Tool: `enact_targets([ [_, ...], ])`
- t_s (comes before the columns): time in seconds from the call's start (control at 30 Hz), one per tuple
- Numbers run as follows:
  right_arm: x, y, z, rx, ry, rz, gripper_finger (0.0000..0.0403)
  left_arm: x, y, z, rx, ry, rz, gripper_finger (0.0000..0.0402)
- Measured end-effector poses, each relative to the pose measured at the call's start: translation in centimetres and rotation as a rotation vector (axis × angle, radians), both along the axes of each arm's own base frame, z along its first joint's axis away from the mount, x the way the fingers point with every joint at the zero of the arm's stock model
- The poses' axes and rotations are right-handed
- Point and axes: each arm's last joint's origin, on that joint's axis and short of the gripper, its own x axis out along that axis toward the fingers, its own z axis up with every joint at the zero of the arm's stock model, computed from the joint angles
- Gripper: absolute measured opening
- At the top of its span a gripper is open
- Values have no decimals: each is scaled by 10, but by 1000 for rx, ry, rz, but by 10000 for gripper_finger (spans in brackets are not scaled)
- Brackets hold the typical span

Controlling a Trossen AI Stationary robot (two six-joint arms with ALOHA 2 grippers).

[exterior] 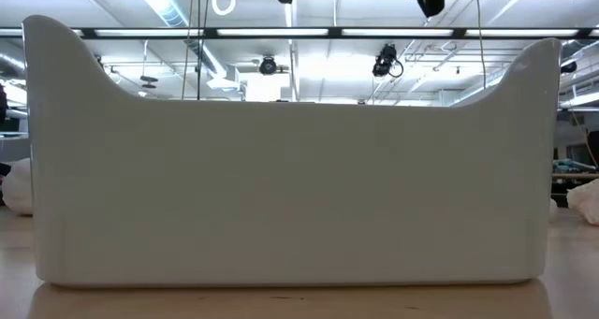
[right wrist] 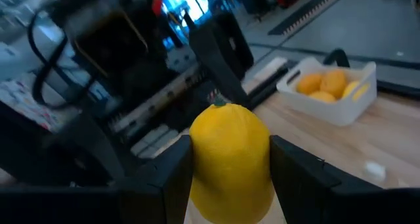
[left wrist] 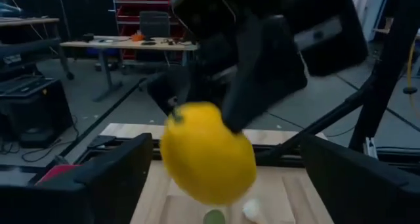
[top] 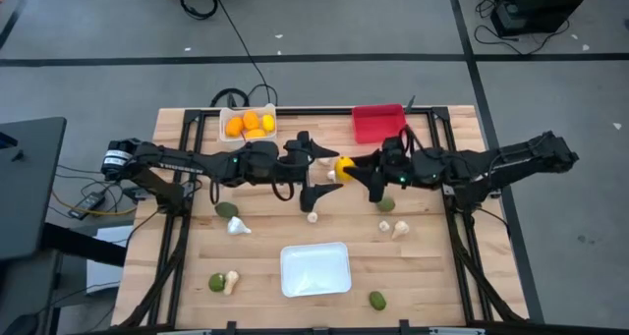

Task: Sort produce into baskets
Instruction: Put the yellow lemon into the top white bin

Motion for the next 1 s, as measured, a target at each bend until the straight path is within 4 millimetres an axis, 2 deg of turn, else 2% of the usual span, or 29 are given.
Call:
enact_targets([
  [0.17,2,-5,5,2,-52,9,194,0,1,-1,101,24,43,393],
  [0.37,3,-14,5,85,-71,4,194,0,0,3,284,6,62,393],
  [0.63,8,-18,6,122,-107,24,194,0,3,6,301,-23,82,393],
  [1.0,25,-18,1,150,-165,27,194,7,7,-4,397,33,169,383],
])
